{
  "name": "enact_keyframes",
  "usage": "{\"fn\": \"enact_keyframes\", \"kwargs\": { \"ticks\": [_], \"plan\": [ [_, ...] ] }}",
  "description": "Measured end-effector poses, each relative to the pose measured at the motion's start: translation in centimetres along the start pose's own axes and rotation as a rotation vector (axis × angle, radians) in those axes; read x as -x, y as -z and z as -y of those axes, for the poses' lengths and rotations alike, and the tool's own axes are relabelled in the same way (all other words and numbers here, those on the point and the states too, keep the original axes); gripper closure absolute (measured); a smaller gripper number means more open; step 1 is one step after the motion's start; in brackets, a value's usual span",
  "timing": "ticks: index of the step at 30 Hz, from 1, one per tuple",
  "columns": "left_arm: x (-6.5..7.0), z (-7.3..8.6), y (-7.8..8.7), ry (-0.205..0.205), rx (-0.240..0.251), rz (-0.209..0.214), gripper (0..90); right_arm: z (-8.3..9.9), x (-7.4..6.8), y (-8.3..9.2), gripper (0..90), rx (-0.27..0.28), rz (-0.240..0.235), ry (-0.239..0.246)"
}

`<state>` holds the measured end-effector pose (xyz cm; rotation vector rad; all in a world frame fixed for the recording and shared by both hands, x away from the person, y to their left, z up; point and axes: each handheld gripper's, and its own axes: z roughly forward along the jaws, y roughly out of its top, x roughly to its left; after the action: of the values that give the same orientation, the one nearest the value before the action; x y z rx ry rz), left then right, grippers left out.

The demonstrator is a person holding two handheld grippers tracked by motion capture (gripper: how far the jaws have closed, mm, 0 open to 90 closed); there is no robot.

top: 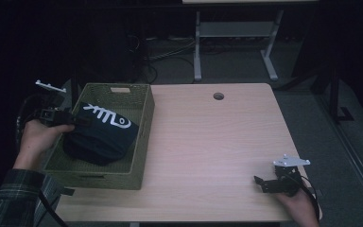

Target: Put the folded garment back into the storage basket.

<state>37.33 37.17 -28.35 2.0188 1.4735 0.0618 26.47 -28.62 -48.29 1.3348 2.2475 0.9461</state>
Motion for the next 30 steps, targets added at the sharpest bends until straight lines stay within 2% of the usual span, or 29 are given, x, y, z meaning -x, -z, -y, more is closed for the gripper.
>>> {"fn": "enact_keyframes", "kwargs": {
  "ticks": [6, 11, 13, 17, 22, 23, 24, 28, 29, 30],
  "plan": [
    [-0.4, 0.3, -1.9, 0.014, -0.023, 0.015, 71.3, 0.0, 0.0, 0.0, 2.8, 0.001, 0.0, 0.002],
    [-0.8, 0.4, -3.2, 0.015, -0.044, -0.01, 71.1, 0.0, 0.0, 0.0, 2.8, 0.001, 0.0, 0.003],
    [-1.0, 0.4, -4.2, 0.001, -0.074, -0.038, 71.0, 0.0, 0.0, 0.0, 2.8, 0.001, 0.0, 0.002],
    [-1.2, 0.5, -5.4, 0.003, -0.088, -0.072, 70.9, 0.0, 0.0, 0.0, 2.8, 0.001, 0.0, 0.003],
    [-1.9, 0.6, -6.8, -0.008, -0.131, -0.144, 70.5, 0.0, 0.0, 0.0, 2.8, 0.001, 0.0, 0.002],
    [-1.9, 0.6, -6.8, -0.008, -0.131, -0.144, 70.3, 0.0, 0.0, 0.0, 2.8, 0.001, 0.0, 0.002],
    [-2.1, 0.7, -7.2, -0.009, -0.139, -0.168, 70.1, 0.0, 0.0, 0.0, 2.8, 0.001, 0.0, 0.003],
    [-2.5, 0.9, -8.1, -0.037, -0.176, -0.225, 69.5, 0.0, 0.0, 0.0, 2.8, 0.001, 0.0, 0.003],
    [-2.5, 0.9, -8.1, -0.037, -0.176, -0.225, 69.3, 0.0, 0.0, 0.0, 2.8, 0.001, 0.0, 0.003],
    [-2.8, 1.0, -8.6, -0.039, -0.19, -0.245, 69.2, 0.0, 0.0, 0.0, 2.8, 0.001, 0.0, 0.003]
  ]
}}
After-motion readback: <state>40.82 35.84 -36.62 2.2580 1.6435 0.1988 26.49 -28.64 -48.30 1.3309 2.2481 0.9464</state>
